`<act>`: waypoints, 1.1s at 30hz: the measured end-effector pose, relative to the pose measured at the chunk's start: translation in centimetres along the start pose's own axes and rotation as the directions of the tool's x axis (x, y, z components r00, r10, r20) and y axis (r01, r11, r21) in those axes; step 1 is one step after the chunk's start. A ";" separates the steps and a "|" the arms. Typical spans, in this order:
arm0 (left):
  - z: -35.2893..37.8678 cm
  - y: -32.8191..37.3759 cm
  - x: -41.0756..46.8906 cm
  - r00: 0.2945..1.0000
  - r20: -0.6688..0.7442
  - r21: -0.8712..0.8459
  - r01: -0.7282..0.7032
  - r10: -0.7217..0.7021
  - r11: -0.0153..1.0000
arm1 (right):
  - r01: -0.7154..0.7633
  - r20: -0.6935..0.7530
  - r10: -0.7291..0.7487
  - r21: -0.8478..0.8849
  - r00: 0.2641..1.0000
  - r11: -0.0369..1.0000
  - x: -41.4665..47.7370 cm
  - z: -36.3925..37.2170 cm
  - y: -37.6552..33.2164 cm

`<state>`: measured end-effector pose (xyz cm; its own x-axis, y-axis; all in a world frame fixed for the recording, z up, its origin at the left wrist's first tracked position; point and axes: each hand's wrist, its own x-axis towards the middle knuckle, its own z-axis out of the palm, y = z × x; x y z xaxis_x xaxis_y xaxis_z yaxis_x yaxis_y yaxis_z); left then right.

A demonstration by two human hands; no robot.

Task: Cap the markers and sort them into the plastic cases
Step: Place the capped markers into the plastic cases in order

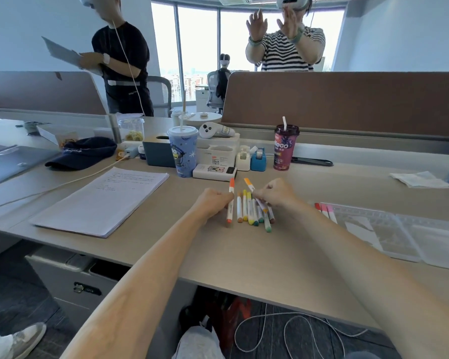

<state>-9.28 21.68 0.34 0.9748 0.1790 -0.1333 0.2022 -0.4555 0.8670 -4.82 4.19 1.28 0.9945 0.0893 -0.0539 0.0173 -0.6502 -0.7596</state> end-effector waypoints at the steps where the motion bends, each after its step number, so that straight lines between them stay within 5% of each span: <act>1: 0.5 0.4 0.0 1.000 0.008 -0.005 -0.011 0.011 1.000 | -0.004 -0.015 0.004 0.010 1.000 1.000 -0.3 -0.5 0.5; 15: 8.2 6.2 -1.0 0.972 0.210 -0.093 -0.090 0.108 0.992 | 0.106 -0.262 -0.075 0.106 0.962 0.989 -4.2 -7.9 6.9; 33: 18.9 12.0 -3.1 0.912 0.352 0.040 -0.242 0.213 0.970 | 0.074 -0.261 -0.058 0.049 0.964 0.996 -9.6 -16.0 15.3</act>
<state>-8.07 -0.84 2.05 0.9649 -0.2404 -0.1062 -0.0356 -0.5199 0.8535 -12.42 -18.70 0.58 0.9842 -0.0728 0.1613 0.0853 -0.6038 -0.7926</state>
